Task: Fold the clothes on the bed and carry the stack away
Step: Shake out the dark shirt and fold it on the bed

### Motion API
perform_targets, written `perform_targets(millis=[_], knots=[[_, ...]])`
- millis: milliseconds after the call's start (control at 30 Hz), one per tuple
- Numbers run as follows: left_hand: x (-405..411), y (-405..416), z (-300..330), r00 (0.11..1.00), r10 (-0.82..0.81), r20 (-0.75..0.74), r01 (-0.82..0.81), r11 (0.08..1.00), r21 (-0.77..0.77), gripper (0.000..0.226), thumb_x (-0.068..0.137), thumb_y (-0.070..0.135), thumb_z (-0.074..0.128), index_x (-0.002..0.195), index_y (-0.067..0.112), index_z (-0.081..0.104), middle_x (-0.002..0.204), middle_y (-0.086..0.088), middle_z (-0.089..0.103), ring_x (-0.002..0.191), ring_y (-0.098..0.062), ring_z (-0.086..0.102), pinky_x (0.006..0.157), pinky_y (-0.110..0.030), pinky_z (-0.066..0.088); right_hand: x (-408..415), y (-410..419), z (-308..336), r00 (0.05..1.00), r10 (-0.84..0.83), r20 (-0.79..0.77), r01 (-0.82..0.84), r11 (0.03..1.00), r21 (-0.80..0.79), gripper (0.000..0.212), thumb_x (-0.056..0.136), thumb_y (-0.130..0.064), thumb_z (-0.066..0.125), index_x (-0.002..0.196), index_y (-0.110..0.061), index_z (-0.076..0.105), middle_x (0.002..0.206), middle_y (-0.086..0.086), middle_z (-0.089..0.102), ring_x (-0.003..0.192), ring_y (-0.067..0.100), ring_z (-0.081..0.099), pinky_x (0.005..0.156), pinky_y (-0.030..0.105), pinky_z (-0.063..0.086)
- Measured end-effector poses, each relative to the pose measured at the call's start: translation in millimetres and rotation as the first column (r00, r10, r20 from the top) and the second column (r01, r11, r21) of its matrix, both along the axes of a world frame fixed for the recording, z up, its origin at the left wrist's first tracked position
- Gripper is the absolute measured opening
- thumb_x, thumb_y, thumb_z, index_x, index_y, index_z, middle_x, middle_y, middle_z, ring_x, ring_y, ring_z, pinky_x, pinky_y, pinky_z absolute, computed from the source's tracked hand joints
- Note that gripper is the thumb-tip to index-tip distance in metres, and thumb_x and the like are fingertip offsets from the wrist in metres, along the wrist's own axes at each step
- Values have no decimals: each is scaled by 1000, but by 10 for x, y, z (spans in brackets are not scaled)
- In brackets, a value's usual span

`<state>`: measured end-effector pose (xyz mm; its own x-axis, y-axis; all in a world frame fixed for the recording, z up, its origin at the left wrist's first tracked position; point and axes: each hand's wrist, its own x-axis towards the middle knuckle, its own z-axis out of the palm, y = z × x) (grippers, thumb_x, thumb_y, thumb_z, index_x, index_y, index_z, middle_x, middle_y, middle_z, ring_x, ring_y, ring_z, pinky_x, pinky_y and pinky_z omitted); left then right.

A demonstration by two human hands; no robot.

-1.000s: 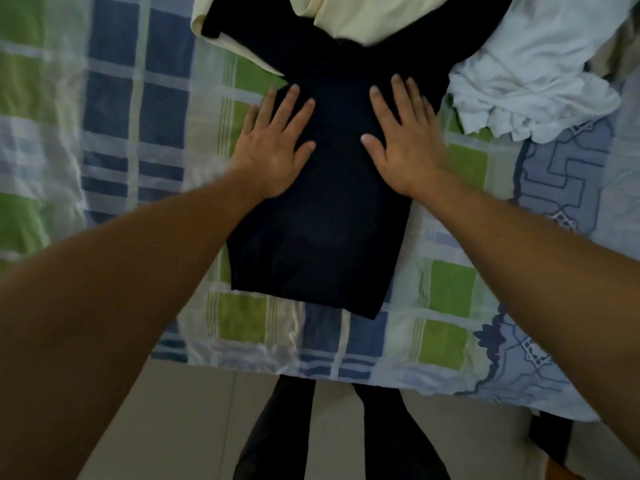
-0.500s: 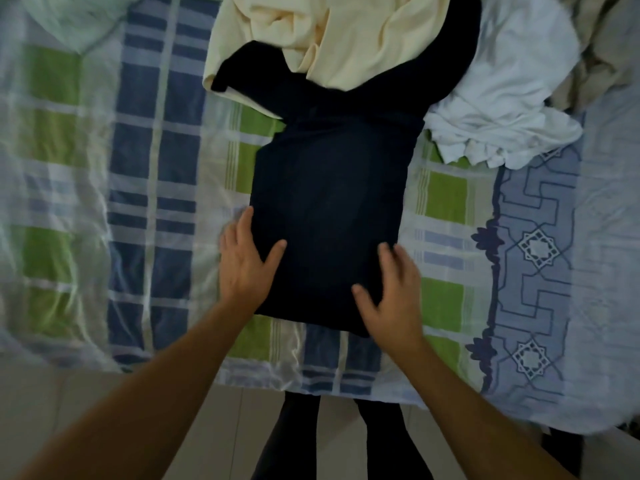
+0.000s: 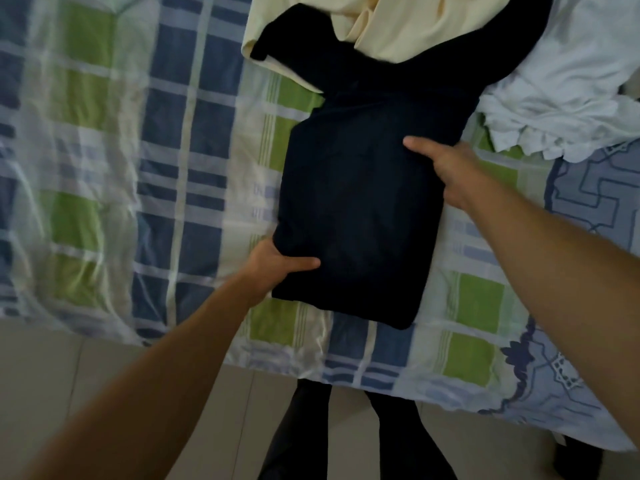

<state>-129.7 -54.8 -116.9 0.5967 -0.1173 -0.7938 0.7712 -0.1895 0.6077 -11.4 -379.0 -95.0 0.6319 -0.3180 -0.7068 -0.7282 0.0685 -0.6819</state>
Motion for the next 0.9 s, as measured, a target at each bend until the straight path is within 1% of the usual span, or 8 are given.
perform_targets(millis=[67,167,333,400,500,667,800,900], knots=[[-57,-6,-32,998,49,38,-49,999,-1,58,68,6,93,119,22,70,111,1,78,100,-19,75,85,-36,61,18,46,55,1000,25,3,-25,1000,-11,71,51,-32,101,114,-21,70,104,-5,79,92,15,77,84,42,64],[-182,49,8,992,90,92,-86,995,-50,53,74,1,87,117,27,70,107,7,79,97,-11,75,75,-22,59,-88,121,213,996,20,88,-18,1000,-24,52,69,-12,92,115,-20,68,110,-4,77,97,13,76,90,40,62],[-438,507,347,974,213,79,-205,974,-97,56,72,11,89,117,35,69,111,9,78,99,-9,74,77,-22,59,-166,634,602,970,79,230,-68,996,-55,43,77,-5,85,109,-28,69,108,-10,77,103,12,74,92,33,59],[-495,914,515,954,284,96,-275,957,-91,56,66,18,92,115,37,72,112,6,78,101,-14,75,80,-29,61,-67,1047,753,955,151,256,-148,988,-32,43,78,-6,84,110,-31,70,107,-12,78,102,10,74,85,26,60],[-457,1607,760,925,352,140,-345,936,-75,67,57,27,95,120,21,72,113,-4,78,104,-26,75,81,-36,61,207,1790,921,915,256,313,-255,966,-44,37,79,-10,84,104,-34,69,100,-17,77,95,4,74,77,20,58],[-79,2742,1066,868,453,204,-458,889,-26,55,58,7,92,109,21,77,109,-7,79,97,-28,76,70,-32,62,809,3077,1071,837,326,439,-350,936,-27,31,77,-14,85,100,-29,69,91,-16,78,88,4,75,74,19,58],[345,3530,1019,851,486,198,-488,872,-42,49,62,8,90,109,16,79,113,-11,77,100,-32,75,70,-38,63,1261,3777,1011,790,361,496,-381,922,-65,29,77,-26,84,100,-32,68,102,-12,74,95,8,73,86,29,61],[597,3841,758,875,466,128,-477,877,66,57,66,15,91,120,11,72,112,-13,77,99,-36,75,80,-47,63,1429,4033,650,805,438,401,-413,898,-152,41,87,-32,78,124,-21,66,117,-7,69,103,12,67,91,27,56]])
